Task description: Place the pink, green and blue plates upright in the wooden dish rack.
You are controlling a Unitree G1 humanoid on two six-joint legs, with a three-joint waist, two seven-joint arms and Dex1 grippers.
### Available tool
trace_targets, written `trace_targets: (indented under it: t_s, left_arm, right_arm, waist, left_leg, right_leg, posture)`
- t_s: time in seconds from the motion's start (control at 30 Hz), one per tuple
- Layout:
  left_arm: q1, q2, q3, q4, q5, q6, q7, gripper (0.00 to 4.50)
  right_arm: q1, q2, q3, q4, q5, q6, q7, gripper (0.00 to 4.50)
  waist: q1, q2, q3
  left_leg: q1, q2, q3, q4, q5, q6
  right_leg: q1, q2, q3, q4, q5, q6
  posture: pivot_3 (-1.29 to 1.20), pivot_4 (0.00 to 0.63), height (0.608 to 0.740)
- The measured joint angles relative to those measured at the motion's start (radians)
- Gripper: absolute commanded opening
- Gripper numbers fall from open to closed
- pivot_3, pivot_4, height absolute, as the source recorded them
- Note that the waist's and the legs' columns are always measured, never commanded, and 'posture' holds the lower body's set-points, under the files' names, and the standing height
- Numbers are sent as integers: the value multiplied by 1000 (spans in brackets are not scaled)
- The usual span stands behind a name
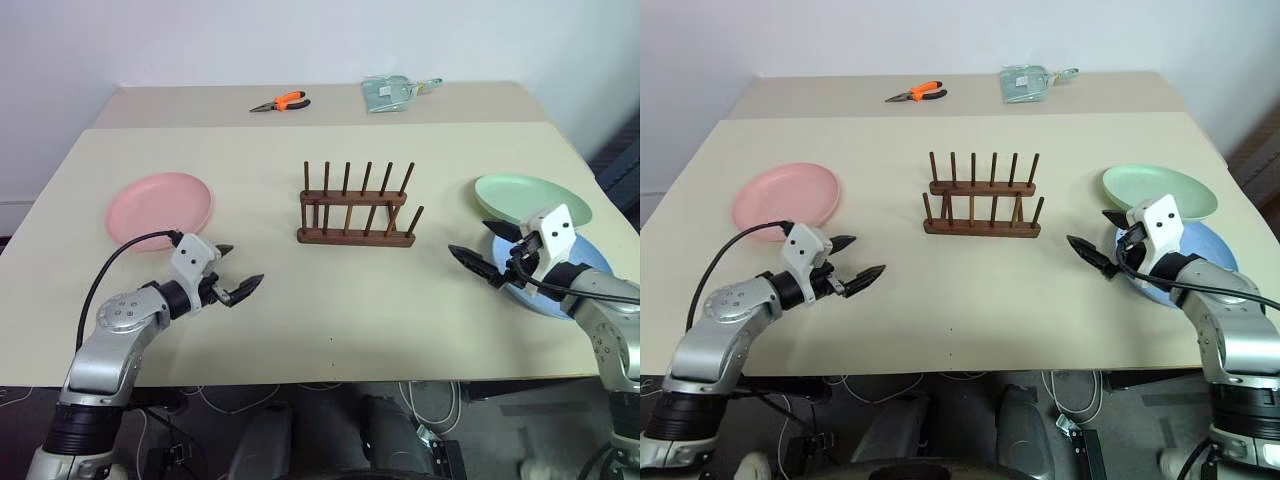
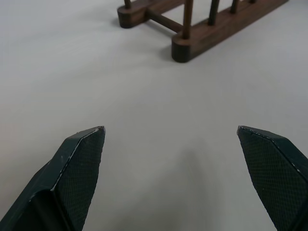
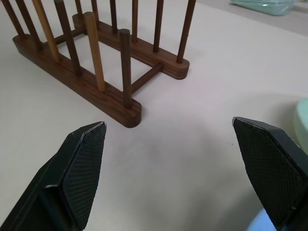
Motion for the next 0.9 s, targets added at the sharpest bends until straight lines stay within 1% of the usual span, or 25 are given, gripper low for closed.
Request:
trace_targets:
  t_s: [0.13,0.17,0.3,0.4,0.5,0.67,0.7,0.73,0.83,0.9]
  left_arm:
    - [0,8,0,0,-9,0,-17,4500]
    - [0,9,0,1,-8,0,-20,4500]
    - [-13,9,-4,19,-6,-6,-31,4500]
    - [-85,6,-41,100,10,-33,-64,4500]
    - [-217,-25,-118,248,47,-90,-127,4500]
    - [-496,-150,-244,674,144,-252,-230,4500]
    - [-545,-175,-255,746,157,-281,-240,4500]
    - [-622,-211,-270,861,184,-326,-248,4500]
    - [-758,-280,-287,1083,239,-427,-241,4500]
    - [-814,-320,-285,1196,257,-484,-232,3982]
  right_arm:
    - [1,-15,18,0,-1,6,39,4274]
    - [1,-21,22,0,0,11,50,4399]
    - [9,-29,24,0,0,20,66,4399]
    - [26,-29,22,-8,-11,20,53,4399]
    - [67,-26,18,-47,-14,20,33,4399]
    - [158,24,-1,-177,-10,29,-32,4399]
    - [178,32,-4,-199,-10,35,-45,4399]
    - [207,48,-11,-233,-10,42,-66,4399]
    - [281,91,-24,-319,-10,50,-116,4399]
    - [343,115,-35,-372,-10,63,-150,4500]
  waist:
    - [0,0,0]
    - [0,0,0]
    - [1,0,0]
    - [5,0,0]
    - [18,0,0]
    - [25,-1,0]
    - [26,-1,0]
    - [28,-2,0]
    - [24,-3,-1]
    - [23,-3,-1]
  left_leg:
    - [0,0,0,0,0,0]
    - [0,0,0,0,0,0]
    - [0,0,0,0,0,0]
    - [0,0,0,1,0,0]
    - [0,-1,0,1,0,0]
    - [-1,-1,0,2,0,0]
    - [-1,-2,0,2,0,0]
    - [-1,-2,0,2,0,0]
    - [-1,-2,0,1,0,1]
    - [0,-2,0,1,-1,1]
  right_leg:
    - [0,0,0,0,0,0]
    - [0,0,0,0,0,0]
    - [0,0,0,0,0,0]
    - [0,0,0,0,0,0]
    - [0,0,0,0,1,1]
    - [0,0,-1,-1,3,2]
    - [1,0,-1,-1,3,3]
    - [1,0,-1,-1,3,3]
    - [1,-1,-1,-1,1,7]
    - [1,-1,-1,-1,0,7]
  posture:
    - [0,150,740]
    - [0,150,740]
    - [0,150,740]
    - [0,150,740]
    - [0,150,740]
    - [0,150,740]
    - [0,150,740]
    - [0,150,740]
    - [0,150,740]
    - [0,150,740]
